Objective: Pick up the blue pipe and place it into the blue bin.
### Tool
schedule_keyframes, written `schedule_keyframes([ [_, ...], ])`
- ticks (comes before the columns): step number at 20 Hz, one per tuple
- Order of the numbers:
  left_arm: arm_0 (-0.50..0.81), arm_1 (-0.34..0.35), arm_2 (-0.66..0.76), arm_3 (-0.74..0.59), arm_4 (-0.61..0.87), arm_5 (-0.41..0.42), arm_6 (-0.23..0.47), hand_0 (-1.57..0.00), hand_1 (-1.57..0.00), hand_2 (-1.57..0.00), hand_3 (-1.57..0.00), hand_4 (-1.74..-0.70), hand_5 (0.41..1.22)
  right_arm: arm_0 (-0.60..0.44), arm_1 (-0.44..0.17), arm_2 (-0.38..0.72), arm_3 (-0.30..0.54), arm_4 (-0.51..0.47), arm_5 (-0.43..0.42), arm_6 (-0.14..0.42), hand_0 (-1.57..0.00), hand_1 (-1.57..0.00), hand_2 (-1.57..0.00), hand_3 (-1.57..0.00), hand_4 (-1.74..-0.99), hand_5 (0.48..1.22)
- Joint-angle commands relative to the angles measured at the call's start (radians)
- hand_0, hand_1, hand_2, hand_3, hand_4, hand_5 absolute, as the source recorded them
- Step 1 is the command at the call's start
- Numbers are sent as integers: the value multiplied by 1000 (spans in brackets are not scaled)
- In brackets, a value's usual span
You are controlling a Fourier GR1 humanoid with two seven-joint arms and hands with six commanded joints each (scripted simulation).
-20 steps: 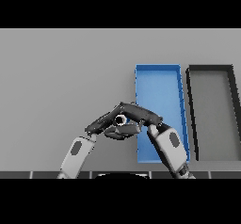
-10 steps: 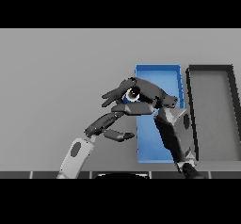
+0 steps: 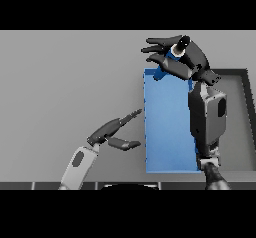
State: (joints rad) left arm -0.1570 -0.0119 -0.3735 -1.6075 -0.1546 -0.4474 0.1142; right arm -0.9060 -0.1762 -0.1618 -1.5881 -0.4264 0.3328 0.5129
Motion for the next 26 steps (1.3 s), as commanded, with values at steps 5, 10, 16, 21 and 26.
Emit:
schedule_keyframes([
  [5, -3, 6, 7, -2, 4, -1, -5, 1, 1, 1, 1, -943, 465, 106, -28, -41, 37, 101, 11, 38, -1571, -1571, -1571, -1571, -1499, 1221],
  [10, -6, 4, 0, 25, -29, 17, -25, 1, 1, 1, 1, -931, 460, 226, -28, -46, 48, 193, 9, 97, -1571, -1571, -1571, -1571, -1500, 1221],
  [16, -18, 2, 7, 26, -31, 26, -39, 1, 1, 1, 1, -928, 467, 356, -52, 35, 134, 270, -127, 97, -1571, -1571, -1571, -1571, -1499, 1221],
  [21, -10, 17, 8, 0, -37, 32, -54, 1, 1, 1, 1, -922, 480, 423, -153, 181, 233, 138, -229, 97, -1571, -1571, -1571, -1005, -1585, 1221],
  [26, -17, 16, 9, 21, -45, 35, -53, 1, 1, 1, 1, -920, 491, 400, -336, 481, 306, -167, -475, 97, -1571, -1571, -1518, -455, -1626, 1161],
])
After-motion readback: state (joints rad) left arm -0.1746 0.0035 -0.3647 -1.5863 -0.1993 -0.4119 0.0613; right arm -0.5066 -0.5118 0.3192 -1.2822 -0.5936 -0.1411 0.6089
